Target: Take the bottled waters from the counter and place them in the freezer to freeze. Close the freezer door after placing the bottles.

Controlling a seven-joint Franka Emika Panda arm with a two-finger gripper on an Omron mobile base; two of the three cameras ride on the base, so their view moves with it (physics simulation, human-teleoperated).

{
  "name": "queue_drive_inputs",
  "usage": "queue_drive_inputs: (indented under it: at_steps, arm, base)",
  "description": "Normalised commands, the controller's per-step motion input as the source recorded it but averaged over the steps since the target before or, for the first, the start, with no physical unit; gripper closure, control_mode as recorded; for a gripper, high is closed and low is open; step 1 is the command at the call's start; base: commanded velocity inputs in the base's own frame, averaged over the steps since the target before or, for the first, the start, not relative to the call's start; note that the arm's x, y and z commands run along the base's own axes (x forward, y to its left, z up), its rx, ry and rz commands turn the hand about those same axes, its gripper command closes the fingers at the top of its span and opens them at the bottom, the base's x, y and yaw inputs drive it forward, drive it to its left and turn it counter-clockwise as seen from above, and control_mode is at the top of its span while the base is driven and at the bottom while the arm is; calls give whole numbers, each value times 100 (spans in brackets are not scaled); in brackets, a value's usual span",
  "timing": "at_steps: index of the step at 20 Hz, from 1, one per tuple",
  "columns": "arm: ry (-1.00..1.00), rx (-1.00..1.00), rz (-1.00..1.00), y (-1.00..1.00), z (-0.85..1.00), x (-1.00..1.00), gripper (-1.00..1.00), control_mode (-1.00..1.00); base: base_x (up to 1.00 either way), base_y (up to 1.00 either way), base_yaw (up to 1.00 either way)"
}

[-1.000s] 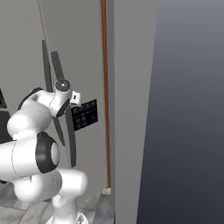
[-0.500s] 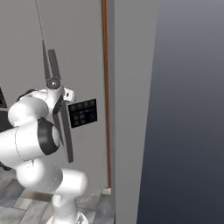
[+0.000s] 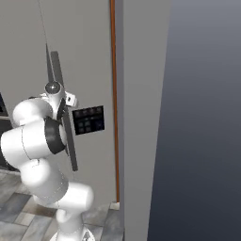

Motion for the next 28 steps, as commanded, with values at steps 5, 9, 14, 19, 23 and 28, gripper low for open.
queue_drive_inputs:
  at_steps: [5, 9, 14, 19, 23, 28]
  arm:
    - [0, 0, -1, 0, 0, 37, -100, -100]
    - [1, 0, -2, 0, 0, 40, -100, -100]
    - [2, 0, -1, 0, 0, 43, -100, -100]
    - [2, 0, -2, 0, 0, 46, -100, -100]
    - [2, 0, -3, 1, 0, 43, -100, -100]
    - [1, 0, -3, 2, 0, 42, -100, -100]
  base:
    - [0, 0, 0]
    - [0, 0, 0]
    - [0, 0, 0]
    - [0, 0, 0]
    - [0, 0, 0]
    - [0, 0, 0]
